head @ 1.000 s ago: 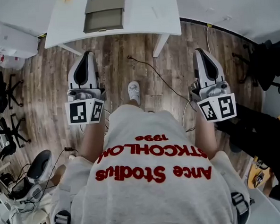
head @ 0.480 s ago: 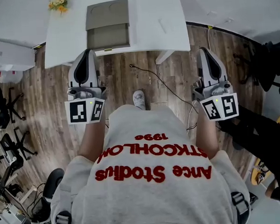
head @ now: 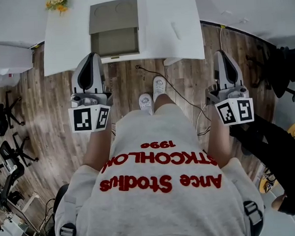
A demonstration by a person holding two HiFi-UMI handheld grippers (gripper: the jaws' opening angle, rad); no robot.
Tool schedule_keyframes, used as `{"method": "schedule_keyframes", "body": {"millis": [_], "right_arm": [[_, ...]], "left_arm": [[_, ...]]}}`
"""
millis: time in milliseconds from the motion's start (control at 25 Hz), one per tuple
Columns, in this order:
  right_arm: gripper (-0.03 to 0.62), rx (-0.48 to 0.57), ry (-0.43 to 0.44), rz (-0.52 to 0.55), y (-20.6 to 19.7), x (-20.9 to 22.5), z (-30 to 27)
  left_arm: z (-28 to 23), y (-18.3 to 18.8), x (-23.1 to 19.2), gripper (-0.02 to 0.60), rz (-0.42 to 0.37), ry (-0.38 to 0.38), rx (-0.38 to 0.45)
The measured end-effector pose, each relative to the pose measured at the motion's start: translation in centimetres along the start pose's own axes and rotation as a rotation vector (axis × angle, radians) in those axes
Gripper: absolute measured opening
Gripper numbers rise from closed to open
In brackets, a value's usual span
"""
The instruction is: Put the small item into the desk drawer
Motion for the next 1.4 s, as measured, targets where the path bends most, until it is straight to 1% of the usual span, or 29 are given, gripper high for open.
{"method": "schedule_keyframes", "body": {"millis": [160,400,760,1000,1160,1400], "right_arm": [[0.005,-0.011,0.029,-0.011,-0.6,1.2,-3.0],[0.005,0.015,0.081,0.0,0.5,3.4,-8.1],[0.006,0.056,0.154,-0.003,1.2,7.8,-13.7],[0.006,0.072,0.214,-0.016,0.9,9.2,-16.6],[0.006,0.067,0.208,-0.011,1.0,8.9,-17.7],[0.006,0.045,0.155,-0.002,1.0,9.0,-18.4]], "left_arm": [[-2.1,-0.4,-0.7,0.006,0.002,0.029,-0.002],[-6.1,0.0,-1.6,0.006,-0.001,0.058,0.023],[-11.7,-0.1,-1.2,0.006,-0.018,0.11,0.056],[-14.4,-0.4,-0.9,0.006,-0.017,0.145,0.076],[-15.8,-0.5,-1.1,0.006,-0.016,0.129,0.064],[-18.0,-0.9,-2.0,0.006,-0.012,0.09,0.046]]}}
Point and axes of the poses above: the fingertips, and each gripper's own axes: z backward along the fingers, x to its right, y out of its top, the point moved 7 cm from there along z, backward along the fingers, and after that the axes turned 10 degrees about z, right-handed, at the moved point
